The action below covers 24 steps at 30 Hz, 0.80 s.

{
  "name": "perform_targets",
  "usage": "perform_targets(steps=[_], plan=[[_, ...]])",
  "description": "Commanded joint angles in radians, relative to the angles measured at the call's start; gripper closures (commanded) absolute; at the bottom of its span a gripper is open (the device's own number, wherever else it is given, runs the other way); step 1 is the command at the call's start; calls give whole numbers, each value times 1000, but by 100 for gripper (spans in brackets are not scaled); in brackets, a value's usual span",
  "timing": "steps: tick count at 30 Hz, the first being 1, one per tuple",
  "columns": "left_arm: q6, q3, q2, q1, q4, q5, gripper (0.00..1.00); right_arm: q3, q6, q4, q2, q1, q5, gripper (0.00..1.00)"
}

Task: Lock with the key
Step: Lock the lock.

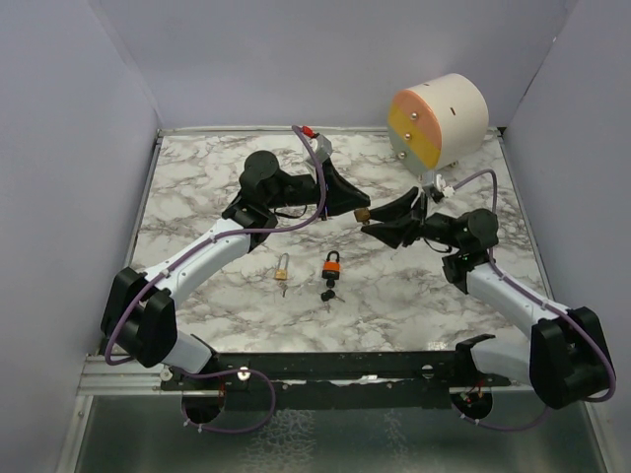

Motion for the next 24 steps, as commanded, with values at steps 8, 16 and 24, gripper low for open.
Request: perform_targets(steps=[8, 16, 24], plan=[[3, 19, -13, -4, 50, -21, 100, 55, -72, -61, 43, 59, 30, 85], [29, 18, -43, -3, 49, -47, 100, 53, -128, -146, 21, 61, 67, 85], [29, 17, -48, -4, 50, -51, 100, 55, -137, -156, 26, 61, 85, 75]])
